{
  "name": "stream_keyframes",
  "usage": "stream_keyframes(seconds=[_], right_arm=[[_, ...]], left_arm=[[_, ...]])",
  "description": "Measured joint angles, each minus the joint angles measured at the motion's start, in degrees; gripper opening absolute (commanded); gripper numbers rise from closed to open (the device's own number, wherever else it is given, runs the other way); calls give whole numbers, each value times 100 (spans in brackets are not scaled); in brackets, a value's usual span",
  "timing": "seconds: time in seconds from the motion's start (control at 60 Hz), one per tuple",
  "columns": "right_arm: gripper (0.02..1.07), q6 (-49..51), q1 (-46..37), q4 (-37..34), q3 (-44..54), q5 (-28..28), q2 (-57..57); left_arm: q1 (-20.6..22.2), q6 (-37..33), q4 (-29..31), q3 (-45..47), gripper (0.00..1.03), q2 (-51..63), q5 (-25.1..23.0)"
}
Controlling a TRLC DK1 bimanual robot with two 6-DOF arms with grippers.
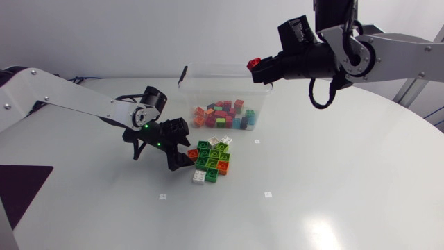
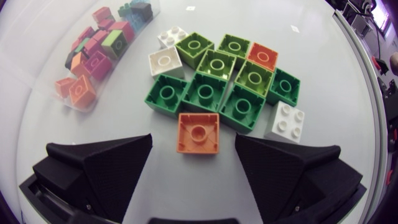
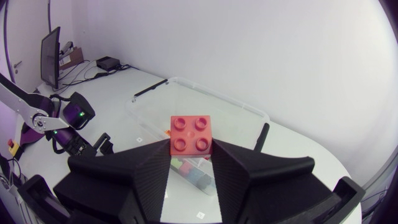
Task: Place the duplo bricks in the container
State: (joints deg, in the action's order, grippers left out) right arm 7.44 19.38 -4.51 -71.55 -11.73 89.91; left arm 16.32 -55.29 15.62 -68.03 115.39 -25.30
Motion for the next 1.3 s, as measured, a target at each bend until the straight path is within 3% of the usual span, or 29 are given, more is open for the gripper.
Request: stream_keyframes(seconds=[0.183,0.2,0.3,0.833,1.05,1.2,1.3], right_arm=[[36,-90,0,83,-289,98,326],[36,-101,0,92,-317,109,361],[36,-138,0,186,-498,146,643],[37,-302,0,304,-1410,345,1764],[45,-319,0,286,-1707,474,2063],[62,-321,0,127,-1969,573,2253],[85,-321,0,-4,-2065,603,2339]], left_arm=[[59,133,-190,-162,70,61,-109],[70,140,-188,-168,59,70,-114],[107,151,-188,-179,33,129,-129],[9,146,219,57,32,-437,-146],[-90,149,365,125,32,-1060,-146],[-94,151,518,162,32,-1561,-149],[-114,234,634,131,32,-1926,-170]])
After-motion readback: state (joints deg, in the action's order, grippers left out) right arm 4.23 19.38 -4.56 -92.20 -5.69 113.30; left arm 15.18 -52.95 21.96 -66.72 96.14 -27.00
